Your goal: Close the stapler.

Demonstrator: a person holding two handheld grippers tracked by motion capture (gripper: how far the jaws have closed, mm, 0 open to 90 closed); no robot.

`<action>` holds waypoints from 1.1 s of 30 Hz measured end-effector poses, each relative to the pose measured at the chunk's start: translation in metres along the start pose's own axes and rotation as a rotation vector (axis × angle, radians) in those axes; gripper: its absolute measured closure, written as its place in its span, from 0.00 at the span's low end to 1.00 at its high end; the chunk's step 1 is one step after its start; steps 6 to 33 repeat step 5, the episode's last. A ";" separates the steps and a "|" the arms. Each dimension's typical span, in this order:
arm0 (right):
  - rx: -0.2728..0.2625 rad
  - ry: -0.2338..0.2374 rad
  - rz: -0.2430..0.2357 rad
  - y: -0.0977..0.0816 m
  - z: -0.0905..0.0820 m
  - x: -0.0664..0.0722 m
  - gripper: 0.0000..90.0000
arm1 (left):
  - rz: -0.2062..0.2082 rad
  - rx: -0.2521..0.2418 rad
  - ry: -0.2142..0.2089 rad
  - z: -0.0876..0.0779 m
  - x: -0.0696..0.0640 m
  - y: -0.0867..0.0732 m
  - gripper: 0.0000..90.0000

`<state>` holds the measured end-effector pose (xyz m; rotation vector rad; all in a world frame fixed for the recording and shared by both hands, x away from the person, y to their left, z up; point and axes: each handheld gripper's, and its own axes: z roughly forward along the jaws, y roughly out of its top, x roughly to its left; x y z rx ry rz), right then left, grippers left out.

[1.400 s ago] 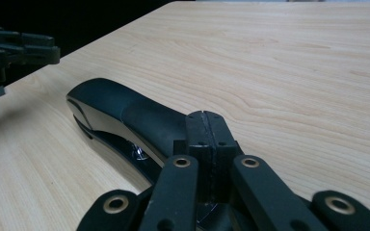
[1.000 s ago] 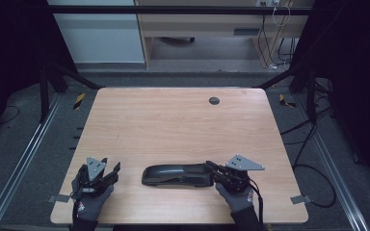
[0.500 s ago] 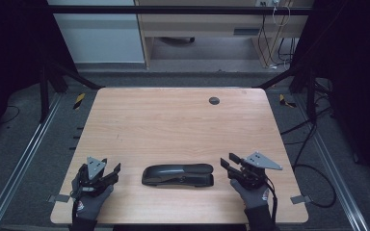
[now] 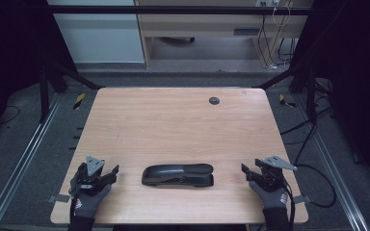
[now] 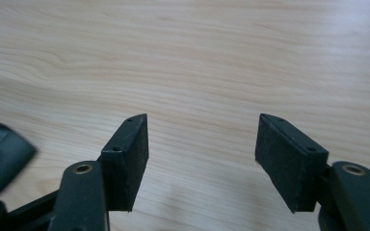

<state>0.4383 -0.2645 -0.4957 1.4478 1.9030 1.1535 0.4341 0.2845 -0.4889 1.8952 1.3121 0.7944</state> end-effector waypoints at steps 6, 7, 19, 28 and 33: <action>0.034 -0.060 0.007 -0.004 -0.001 -0.014 0.37 | -0.015 0.007 0.010 0.000 0.008 0.000 0.43; 0.034 -0.060 0.007 -0.004 -0.001 -0.014 0.37 | -0.015 0.007 0.010 0.000 0.008 0.000 0.43; 0.034 -0.060 0.007 -0.004 -0.001 -0.014 0.37 | -0.015 0.007 0.010 0.000 0.008 0.000 0.43; 0.034 -0.060 0.007 -0.004 -0.001 -0.014 0.37 | -0.015 0.007 0.010 0.000 0.008 0.000 0.43; 0.034 -0.060 0.007 -0.004 -0.001 -0.014 0.37 | -0.015 0.007 0.010 0.000 0.008 0.000 0.43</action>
